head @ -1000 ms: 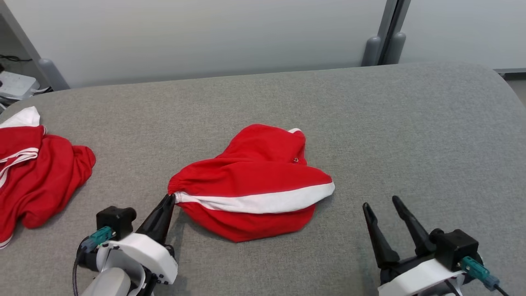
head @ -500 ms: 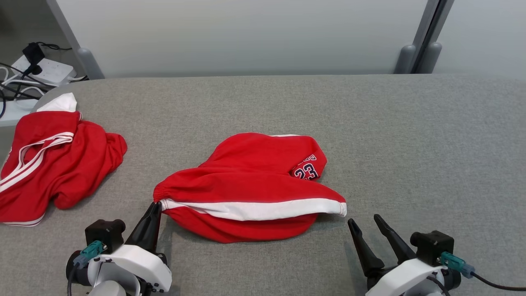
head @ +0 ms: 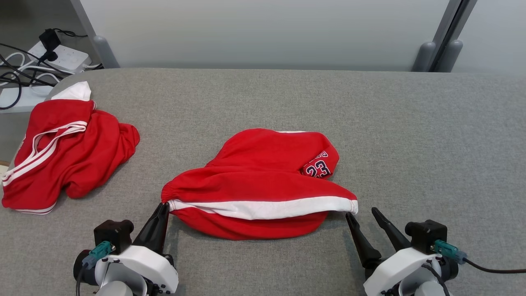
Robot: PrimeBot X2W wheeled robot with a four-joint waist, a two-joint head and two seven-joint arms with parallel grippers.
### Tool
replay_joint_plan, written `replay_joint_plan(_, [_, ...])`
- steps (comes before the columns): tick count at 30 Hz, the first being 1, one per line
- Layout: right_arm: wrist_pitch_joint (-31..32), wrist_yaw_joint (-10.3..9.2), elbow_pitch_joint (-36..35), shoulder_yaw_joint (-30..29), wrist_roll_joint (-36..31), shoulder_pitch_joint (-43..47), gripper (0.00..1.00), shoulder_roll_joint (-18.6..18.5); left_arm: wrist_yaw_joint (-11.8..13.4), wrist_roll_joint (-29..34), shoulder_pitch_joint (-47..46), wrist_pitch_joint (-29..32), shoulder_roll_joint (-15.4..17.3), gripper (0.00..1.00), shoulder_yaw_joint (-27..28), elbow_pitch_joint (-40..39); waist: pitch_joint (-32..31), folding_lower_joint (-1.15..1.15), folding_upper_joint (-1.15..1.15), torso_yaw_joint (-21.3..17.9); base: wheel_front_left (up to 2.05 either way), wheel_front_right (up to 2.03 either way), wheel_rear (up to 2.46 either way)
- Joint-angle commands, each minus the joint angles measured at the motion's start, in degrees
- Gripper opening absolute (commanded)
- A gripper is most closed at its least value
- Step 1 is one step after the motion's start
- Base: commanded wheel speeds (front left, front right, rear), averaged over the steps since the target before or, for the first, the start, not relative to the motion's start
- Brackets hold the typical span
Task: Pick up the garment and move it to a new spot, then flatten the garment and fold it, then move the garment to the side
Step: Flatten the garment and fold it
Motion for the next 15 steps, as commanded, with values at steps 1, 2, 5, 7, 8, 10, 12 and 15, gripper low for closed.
replay_joint_plan(1, [-0.60,0.08,-0.67,0.72,-0.31,-1.37,1.00,0.00,-0.39,0.60,-1.87,-0.35,1.15,0.00,2.08,-0.95,0.00,0.00,0.00,0.01,0.00,0.00,0.00])
replay_joint_plan(2, [-0.60,0.08,-0.35,0.62,-0.30,-1.43,1.00,0.07,-0.45,0.65,-1.89,-0.35,1.09,0.00,2.06,-0.86,0.01,0.00,0.00,0.04,0.00,0.00,0.00])
replay_joint_plan(5, [-0.60,0.08,0.30,0.49,-0.29,-1.70,1.00,0.37,-0.62,0.80,-1.97,-0.35,0.88,0.00,1.87,-0.60,0.04,0.00,0.00,0.13,0.00,0.00,0.00])
replay_joint_plan(7, [-0.60,0.08,0.69,0.41,-0.04,-1.98,1.00,0.67,-0.70,0.92,-2.04,-0.35,0.80,0.00,1.75,-0.51,0.16,0.00,0.00,0.23,0.00,0.00,0.00])
replay_joint_plan(8, [-0.60,0.08,0.85,0.52,0.14,-2.23,1.00,0.75,-0.74,0.98,-2.11,-0.35,0.77,0.00,1.68,-0.49,0.26,0.00,0.00,0.29,0.00,0.00,0.00])
replay_joint_plan(10, [-0.60,0.08,1.19,0.94,0.41,-2.82,1.00,0.81,-0.86,1.10,-2.28,-0.35,0.73,0.00,1.48,-0.39,0.45,0.00,0.00,0.46,0.00,0.00,0.00])
replay_joint_plan(12, [-0.60,0.08,1.62,1.51,0.66,-3.45,1.00,0.82,-0.93,1.18,-2.52,-0.35,0.73,0.00,1.33,-0.29,0.70,0.00,0.00,0.68,0.00,0.00,0.00])
replay_joint_plan(15, [-0.60,0.08,2.62,2.31,1.15,-4.47,0.90,0.78,-1.04,1.23,-2.90,-0.35,0.77,0.00,1.15,-0.15,1.11,0.00,0.00,1.06,0.00,0.00,0.00])
